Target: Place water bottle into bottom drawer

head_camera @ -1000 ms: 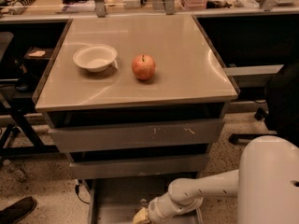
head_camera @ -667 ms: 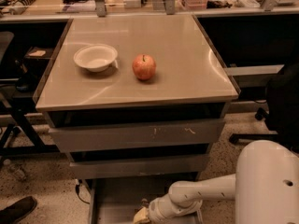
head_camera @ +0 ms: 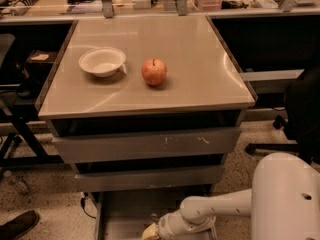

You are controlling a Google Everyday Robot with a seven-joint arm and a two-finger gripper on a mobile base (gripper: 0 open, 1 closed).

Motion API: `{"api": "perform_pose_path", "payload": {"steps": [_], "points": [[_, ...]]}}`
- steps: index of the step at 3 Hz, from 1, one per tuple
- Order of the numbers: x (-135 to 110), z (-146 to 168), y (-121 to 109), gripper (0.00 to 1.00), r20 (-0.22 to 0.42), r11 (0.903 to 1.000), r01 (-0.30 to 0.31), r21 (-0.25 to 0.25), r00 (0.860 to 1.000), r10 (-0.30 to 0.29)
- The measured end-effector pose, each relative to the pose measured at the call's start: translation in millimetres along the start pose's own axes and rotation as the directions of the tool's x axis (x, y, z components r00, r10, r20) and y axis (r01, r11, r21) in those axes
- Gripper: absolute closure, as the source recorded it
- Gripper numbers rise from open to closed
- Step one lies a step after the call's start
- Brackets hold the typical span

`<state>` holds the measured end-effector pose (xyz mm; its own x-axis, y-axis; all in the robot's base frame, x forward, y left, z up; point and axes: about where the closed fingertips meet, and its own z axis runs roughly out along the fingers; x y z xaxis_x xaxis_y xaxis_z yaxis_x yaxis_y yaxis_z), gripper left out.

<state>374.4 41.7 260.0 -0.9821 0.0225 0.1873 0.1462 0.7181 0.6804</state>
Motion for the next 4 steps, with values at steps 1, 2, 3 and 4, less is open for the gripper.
{"api": "perform_pose_path", "payload": {"steps": [1,2,3,4], "points": [[-26.1,11.7,3.1,1.00,0.073,0.9991,0.016,-0.040,0.997,-0.013],[-53.0,17.9,3.3,1.00,0.122,0.9970,0.033,-0.070,0.992,-0.024],[-72.9,25.9,-2.7,1.00,0.146,0.9951,0.033,-0.093,0.989,-0.019],[-89.0,33.5,-10.9,1.00,0.162,0.9934,0.030,-0.111,0.987,-0.012]]}}
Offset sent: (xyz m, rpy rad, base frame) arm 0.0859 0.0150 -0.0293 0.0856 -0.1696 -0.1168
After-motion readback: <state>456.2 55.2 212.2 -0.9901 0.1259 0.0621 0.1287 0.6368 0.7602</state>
